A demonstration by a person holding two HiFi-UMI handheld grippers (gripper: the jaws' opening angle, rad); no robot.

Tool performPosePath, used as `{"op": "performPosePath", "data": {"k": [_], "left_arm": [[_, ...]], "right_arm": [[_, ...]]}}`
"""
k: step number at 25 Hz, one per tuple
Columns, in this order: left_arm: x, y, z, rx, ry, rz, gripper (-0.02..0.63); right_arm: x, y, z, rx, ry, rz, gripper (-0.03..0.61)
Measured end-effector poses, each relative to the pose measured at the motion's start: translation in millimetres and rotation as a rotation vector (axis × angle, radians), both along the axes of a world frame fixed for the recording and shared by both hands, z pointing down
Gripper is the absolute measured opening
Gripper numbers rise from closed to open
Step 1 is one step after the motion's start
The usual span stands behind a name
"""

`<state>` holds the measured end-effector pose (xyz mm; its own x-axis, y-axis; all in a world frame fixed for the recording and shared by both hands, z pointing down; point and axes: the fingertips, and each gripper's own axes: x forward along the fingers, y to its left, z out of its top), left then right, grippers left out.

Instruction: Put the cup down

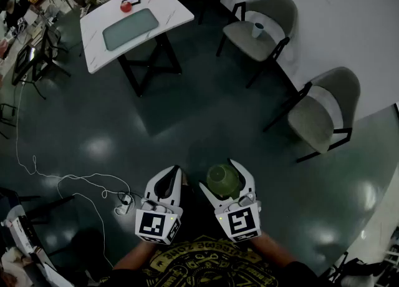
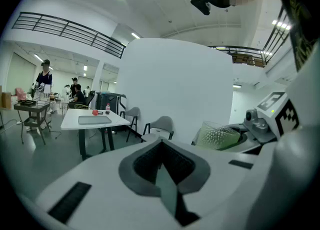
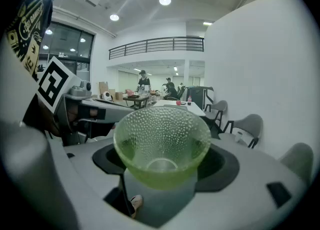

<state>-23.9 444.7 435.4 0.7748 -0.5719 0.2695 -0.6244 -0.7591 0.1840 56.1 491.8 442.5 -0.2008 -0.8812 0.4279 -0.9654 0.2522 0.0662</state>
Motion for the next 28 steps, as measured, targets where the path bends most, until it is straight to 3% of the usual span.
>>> {"op": "performPosePath", "data": {"k": [17, 28], "left_arm": [[-3.6, -13.9, -0.8, -0.01, 0.003, -0.01, 0.009], [-6.6, -57.4, -9.8, -0.008, 0.011, -0.017, 0.009]], "right_arm": [[1.5, -14.5, 3.6, 0.02, -0.064, 0.043, 0.385], [1.5, -57.0, -9.4, 0.036, -0.073, 0.069, 0.385]]}}
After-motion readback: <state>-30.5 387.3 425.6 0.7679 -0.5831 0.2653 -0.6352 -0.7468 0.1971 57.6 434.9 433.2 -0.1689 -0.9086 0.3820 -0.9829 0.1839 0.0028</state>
